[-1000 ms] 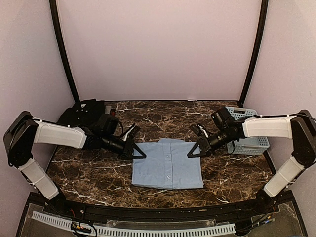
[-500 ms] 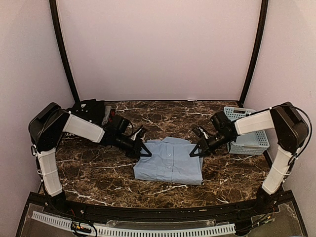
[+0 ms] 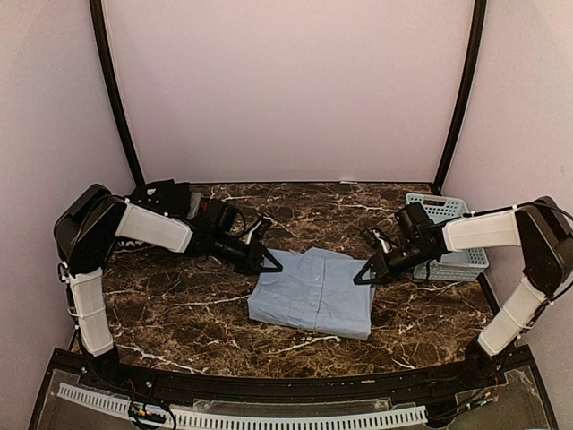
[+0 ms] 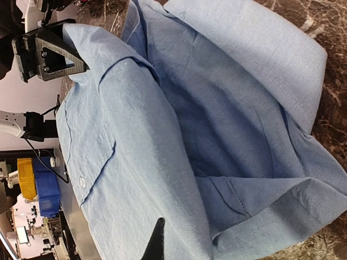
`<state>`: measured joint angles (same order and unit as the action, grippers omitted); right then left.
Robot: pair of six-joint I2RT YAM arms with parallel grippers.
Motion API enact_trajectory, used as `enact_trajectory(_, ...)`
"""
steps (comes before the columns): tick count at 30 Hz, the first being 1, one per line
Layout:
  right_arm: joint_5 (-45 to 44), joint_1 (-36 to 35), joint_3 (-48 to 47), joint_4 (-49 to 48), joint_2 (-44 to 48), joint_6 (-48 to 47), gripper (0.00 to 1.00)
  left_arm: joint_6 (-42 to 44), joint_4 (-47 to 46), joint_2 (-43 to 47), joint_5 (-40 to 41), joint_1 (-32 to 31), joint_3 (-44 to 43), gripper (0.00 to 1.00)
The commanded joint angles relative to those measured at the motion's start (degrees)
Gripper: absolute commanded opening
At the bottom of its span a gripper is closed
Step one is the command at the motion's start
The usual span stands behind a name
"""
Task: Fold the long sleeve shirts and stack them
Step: Fold the 2/3-rectangle-folded shirt at the center of the board.
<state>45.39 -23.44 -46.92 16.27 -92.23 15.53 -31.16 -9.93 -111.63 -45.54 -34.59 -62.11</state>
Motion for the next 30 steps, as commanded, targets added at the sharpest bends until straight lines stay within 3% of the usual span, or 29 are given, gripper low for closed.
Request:
enact_trajectory(1, -3.07, 1.15, 2.12, -0.09, 2.22, 0.42, 0.0, 2.51, 1.18, 2.2, 0.82, 0.31, -2.14, 0.16)
enact_trajectory(9, -6.85, 2.17, 5.16, -0.86, 4.75, 1.9, 0.0, 4.87, 2.9, 2.49, 4.4, 0.25, -3.24, 0.22)
enact_trajectory(17, -16.77, 2.26, 10.73, -1.77, 10.9, 6.84, 0.0, 6.78, 3.27, 2.44, 8.01, 0.18, -3.36, 0.27)
enact_trajectory(24, -30.38, 2.26, 14.82, 1.43, 15.78, 11.66, 0.14, 9.71, 5.74, 3.04, 14.71, -1.32, -4.76, 0.29)
enact_trajectory(30, -35.51, 1.64, 15.58, 4.24, 19.6, 14.17, 0.39, 10.98, 5.46, 5.19, 20.53, -4.45, -5.8, 0.3)
